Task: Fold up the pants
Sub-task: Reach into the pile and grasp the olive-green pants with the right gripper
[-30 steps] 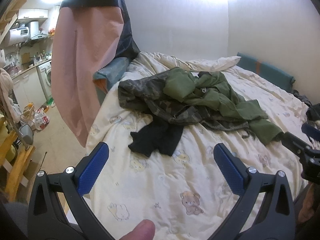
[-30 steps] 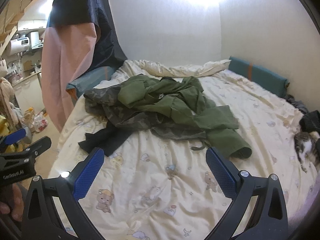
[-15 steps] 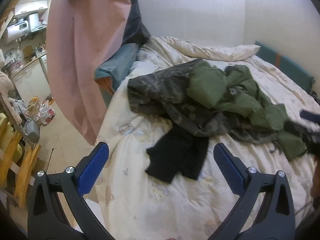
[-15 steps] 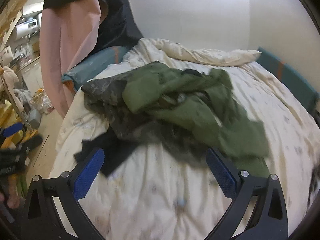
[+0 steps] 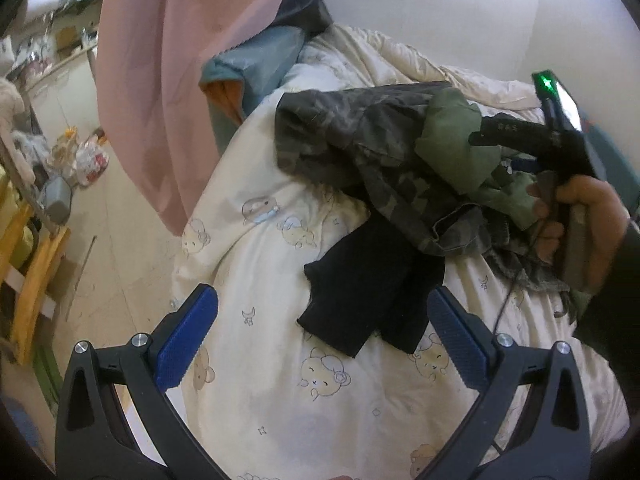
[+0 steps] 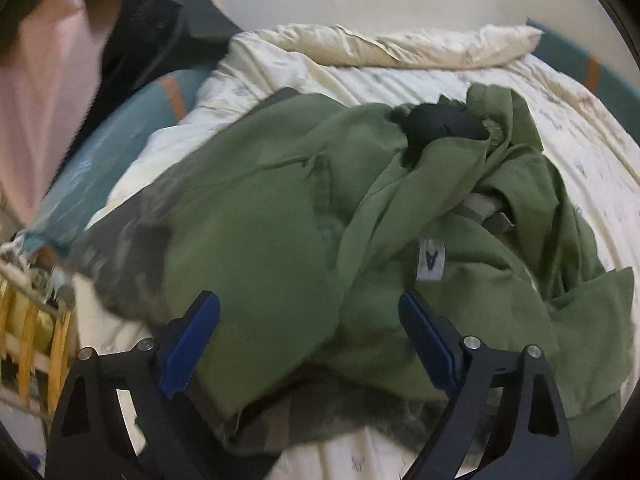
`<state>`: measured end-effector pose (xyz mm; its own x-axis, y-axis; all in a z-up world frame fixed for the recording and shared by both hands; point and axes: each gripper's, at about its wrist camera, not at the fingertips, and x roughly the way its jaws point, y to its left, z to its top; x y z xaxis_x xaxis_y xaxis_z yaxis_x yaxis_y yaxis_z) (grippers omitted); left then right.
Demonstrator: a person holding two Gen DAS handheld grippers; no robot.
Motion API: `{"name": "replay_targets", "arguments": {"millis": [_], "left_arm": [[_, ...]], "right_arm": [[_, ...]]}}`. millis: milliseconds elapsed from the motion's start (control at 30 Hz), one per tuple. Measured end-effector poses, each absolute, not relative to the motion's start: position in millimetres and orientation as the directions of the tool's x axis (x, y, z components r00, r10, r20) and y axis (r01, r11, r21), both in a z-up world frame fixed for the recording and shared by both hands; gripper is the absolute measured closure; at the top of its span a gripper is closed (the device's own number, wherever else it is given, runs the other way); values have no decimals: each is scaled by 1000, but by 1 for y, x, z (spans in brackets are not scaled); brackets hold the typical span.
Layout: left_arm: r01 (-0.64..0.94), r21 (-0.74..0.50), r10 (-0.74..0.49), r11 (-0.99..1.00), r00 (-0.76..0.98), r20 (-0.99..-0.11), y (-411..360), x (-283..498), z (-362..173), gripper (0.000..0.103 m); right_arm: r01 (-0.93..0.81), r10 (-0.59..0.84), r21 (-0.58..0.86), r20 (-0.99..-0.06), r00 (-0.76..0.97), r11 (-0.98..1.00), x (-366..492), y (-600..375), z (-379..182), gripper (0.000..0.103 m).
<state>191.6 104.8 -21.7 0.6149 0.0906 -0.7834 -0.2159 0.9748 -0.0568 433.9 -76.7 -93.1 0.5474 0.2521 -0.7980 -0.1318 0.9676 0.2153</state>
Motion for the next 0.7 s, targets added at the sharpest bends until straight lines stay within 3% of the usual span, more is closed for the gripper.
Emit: {"name": "replay_targets", "arguments": {"millis": [67,133,200,233,300,400,700], "left_arm": [[-227,-83,75,970,609,-789,108,192,-22,0],[-228,-82,76,970,609,-790,107,192,-22,0],[-223,-73,81,972,610,-788,104,192,-22,0],[-221,-72,81,973,611,-787,103,191,-21,0],[-222,-71,82,973,614,-785,102,189,-21,0],[-227,-75,85,971,620,-780,103,187,-19,0],[-229,-29,134,973,664,-735,98,165,-6,0]], "right_arm": [[-110,250,227,-813,526,968,445,-76,-102,15],[-117,299,278,-818,491,954,454,-75,-111,33],[-125,331,309,-818,471,943,454,-72,-112,59],[-124,333,312,-818,469,942,451,-72,-110,63],[-131,352,331,-806,475,935,445,-77,-104,83],[-165,351,312,-773,528,936,424,-87,-83,91],[-399,457,249,-650,607,883,307,-104,-11,93]]}}
